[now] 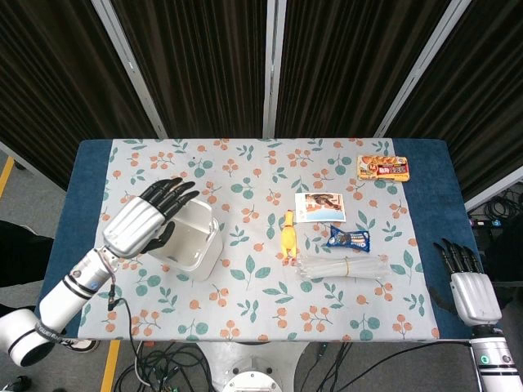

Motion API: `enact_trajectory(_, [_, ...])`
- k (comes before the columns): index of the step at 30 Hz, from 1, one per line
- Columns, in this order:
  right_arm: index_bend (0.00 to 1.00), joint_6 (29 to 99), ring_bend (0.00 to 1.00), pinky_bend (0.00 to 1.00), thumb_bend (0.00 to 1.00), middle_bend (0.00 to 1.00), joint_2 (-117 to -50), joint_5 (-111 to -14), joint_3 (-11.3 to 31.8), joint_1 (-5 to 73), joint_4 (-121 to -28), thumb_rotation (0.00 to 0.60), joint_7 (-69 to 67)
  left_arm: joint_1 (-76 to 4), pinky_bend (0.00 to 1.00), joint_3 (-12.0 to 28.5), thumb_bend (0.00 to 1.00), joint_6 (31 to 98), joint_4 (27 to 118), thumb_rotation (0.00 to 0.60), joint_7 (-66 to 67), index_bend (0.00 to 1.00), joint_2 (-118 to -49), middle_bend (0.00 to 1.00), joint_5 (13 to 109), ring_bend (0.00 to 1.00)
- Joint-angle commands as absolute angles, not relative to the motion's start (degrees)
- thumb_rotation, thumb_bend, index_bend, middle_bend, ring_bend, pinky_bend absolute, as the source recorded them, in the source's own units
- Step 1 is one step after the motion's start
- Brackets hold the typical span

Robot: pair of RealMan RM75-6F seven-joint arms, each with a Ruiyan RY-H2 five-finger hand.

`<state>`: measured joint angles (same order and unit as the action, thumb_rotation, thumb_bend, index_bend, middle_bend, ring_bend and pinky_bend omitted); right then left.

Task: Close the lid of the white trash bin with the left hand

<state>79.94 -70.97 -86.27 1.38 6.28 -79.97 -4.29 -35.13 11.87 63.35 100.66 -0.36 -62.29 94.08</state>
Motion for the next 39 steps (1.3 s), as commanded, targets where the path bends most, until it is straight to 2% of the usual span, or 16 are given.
enact_trajectory(1, [0.00, 80.01, 0.00, 0.00, 0.26, 0.00, -71.05, -86.19, 1.40, 6.18, -79.63, 0.600, -4.65, -37.38, 0.13, 12.08, 0.68, 60.26, 100.84, 0.600, 0.11, 0.06, -62.54, 0.09, 92.36, 0.00])
enact_trajectory(9, [0.00, 79.94, 0.00, 0.00, 0.26, 0.00, -71.32, -85.94, 1.46, 6.06, -78.57, 0.600, -5.65, -38.56, 0.13, 11.35, 0.70, 57.97, 101.70, 0.600, 4.58, 0.06, -61.65, 0.18, 89.57, 0.00])
enact_trajectory(22, [0.00, 79.52, 0.00, 0.00, 0.26, 0.00, -71.67, -86.02, 1.37, 6.23, -78.38, 0.600, -5.36, -34.51, 0.13, 7.58, 0.71, 62.53, 107.01, 0.600, 6.07, 0.06, -57.40, 0.30, 90.75, 0.00])
enact_trajectory(39, [0.00, 78.65, 0.00, 0.00, 0.26, 0.00, -72.23, -86.15, 1.04, 6.62, -78.94, 0.600, -3.78, -29.36, 0.13, 1.79, 0.73, 66.29, 107.52, 0.600, 5.62, 0.06, -57.19, 0.32, 94.17, 0.00])
